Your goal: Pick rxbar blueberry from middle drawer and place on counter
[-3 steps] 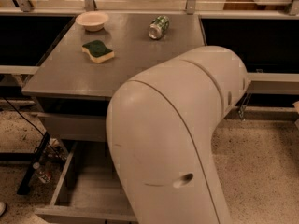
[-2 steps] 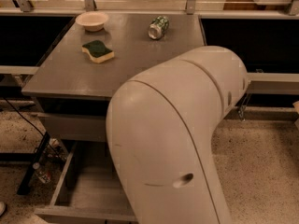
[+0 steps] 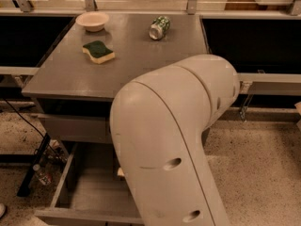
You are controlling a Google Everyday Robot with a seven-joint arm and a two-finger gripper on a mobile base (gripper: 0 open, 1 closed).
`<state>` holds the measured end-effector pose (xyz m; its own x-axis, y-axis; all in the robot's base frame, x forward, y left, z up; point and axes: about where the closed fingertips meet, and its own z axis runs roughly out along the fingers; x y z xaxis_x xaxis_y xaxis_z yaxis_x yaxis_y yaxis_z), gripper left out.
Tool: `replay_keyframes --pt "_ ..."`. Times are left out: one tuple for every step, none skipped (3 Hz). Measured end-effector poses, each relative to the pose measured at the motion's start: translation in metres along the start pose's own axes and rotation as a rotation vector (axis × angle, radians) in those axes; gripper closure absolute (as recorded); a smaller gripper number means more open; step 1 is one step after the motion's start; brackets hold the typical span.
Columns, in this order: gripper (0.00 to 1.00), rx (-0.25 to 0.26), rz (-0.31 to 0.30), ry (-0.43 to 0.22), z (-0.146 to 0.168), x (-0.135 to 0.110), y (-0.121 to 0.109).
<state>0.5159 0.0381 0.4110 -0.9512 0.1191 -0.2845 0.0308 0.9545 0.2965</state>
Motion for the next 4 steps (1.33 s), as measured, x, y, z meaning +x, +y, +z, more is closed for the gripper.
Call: replay_keyframes --pt "0.0 0.0 0.0 0.0 0.0 0.0 0.0" --pt "0.0 0.01 -0.022 0.03 0.014 0.005 0.005" --pt "0.0 0.025 -0.038 0.069 0.031 0.011 0.006" --pt "0.0 0.026 -0.034 0.074 0.033 0.011 0.005"
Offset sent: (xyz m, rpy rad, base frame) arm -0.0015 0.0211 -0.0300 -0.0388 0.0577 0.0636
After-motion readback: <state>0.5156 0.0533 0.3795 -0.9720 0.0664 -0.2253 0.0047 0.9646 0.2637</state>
